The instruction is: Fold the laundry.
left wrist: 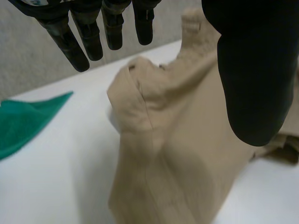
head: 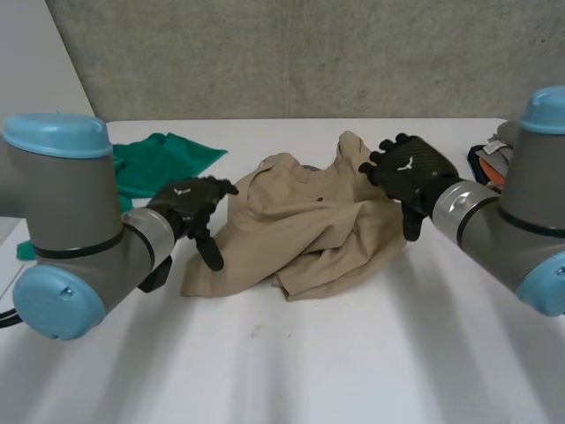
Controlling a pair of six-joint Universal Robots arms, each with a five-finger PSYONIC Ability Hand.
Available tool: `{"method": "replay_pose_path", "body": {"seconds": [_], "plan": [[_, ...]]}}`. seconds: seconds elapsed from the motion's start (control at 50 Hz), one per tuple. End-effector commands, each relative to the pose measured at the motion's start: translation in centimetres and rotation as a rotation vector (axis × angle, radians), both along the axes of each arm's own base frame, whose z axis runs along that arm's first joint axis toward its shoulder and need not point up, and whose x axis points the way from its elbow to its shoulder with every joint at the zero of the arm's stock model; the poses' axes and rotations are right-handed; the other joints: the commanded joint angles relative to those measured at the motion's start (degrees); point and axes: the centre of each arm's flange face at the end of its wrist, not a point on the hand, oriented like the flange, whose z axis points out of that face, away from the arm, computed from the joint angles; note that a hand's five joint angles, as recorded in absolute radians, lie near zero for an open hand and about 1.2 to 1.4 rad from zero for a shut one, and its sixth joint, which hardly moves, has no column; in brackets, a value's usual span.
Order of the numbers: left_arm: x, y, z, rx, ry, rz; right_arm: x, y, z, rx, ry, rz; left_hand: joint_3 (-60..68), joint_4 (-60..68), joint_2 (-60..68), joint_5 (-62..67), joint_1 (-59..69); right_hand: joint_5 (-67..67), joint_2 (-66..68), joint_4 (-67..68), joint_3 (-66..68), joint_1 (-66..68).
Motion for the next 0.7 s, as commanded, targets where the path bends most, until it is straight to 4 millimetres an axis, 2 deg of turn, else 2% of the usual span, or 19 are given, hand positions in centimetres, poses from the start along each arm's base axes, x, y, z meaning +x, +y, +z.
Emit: {"method": "replay_pose_path", "body": {"seconds": [0.02,0.14,0.3,0.32,0.38,0.46,0.5,0.54,0.56,0.62,0.64,0.68,0.7], "plan": [[-1.0,1.4,1.5,-0.046,0.032,-0.036,-1.3,-2.6,1.3,-0.052,-0.026,0.019,-2.05,-1.50,-1.82,-2.97,-1.65,-2.78,-2.02,-2.41,-1.85,-2.56],[-2.8,1.5,1.3,-0.099,0.053,-0.056,0.2,-5.2,0.4,-0.115,-0.008,0.168,-2.05,-1.50,-1.82,-2.97,-1.65,-2.78,-2.02,-2.41,-1.85,-2.56],[-6.4,1.3,-1.1,-0.152,0.027,-0.006,2.6,-9.9,-2.4,-0.268,0.066,0.309,-2.05,-1.50,-1.82,-2.97,-1.65,-2.78,-2.02,-2.41,-1.85,-2.56],[-7.1,1.4,-1.6,-0.152,0.020,-0.001,3.0,-10.8,-3.3,-0.292,0.073,0.325,-2.05,-1.50,-1.82,-2.97,-1.65,-2.78,-2.02,-2.41,-1.85,-2.56],[-8.2,1.4,-2.5,-0.147,0.007,-0.004,3.7,-11.7,-4.4,-0.328,0.079,0.354,-2.05,-1.50,-1.82,-2.97,-1.65,-2.78,-2.02,-2.41,-1.85,-2.56],[-9.9,2.6,-5.1,-0.081,-0.052,-0.058,4.5,-12.8,-6.4,-0.374,0.095,0.380,-2.05,-1.50,-1.82,-2.97,-1.65,-2.78,-2.02,-2.41,-1.85,-2.56],[-10.7,3.1,-6.3,-0.050,-0.089,-0.079,4.7,-13.2,-7.3,-0.387,0.106,0.387,8.70,9.25,8.93,7.79,9.10,-1.80,-1.04,-1.43,-0.87,-1.58],[-11.1,3.3,-6.6,-0.043,-0.102,-0.086,4.8,-13.4,-7.7,-0.388,0.108,0.385,20.47,21.02,20.70,19.56,20.87,8.26,9.03,8.64,9.20,8.48],[-11.2,3.1,-6.5,-0.045,-0.107,-0.080,4.9,-13.4,-7.9,-0.385,0.108,0.382,37.35,37.90,37.58,36.44,37.75,30.80,31.57,31.18,31.74,31.02],[-11.2,2.3,-5.5,-0.070,-0.097,-0.050,4.7,-13.5,-7.9,-0.379,0.112,0.361,62.18,62.73,62.41,61.27,62.58,66.05,66.82,66.43,66.99,66.27],[-10.9,1.6,-4.7,-0.093,-0.086,-0.019,4.5,-13.5,-7.4,-0.376,0.119,0.334,66.74,67.30,66.98,65.83,67.14,67.21,67.97,67.58,68.14,67.43],[-10.6,1.0,-3.7,-0.119,-0.072,0.006,4.3,-13.3,-6.8,-0.368,0.128,0.305,67.95,68.50,68.18,67.03,68.35,67.22,67.98,67.59,68.15,67.44],[-10.4,0.5,-2.7,-0.145,-0.059,0.019,3.9,-13.2,-5.7,-0.358,0.139,0.264,67.95,68.50,68.18,67.03,68.35,67.22,67.98,67.59,68.15,67.44]]}}
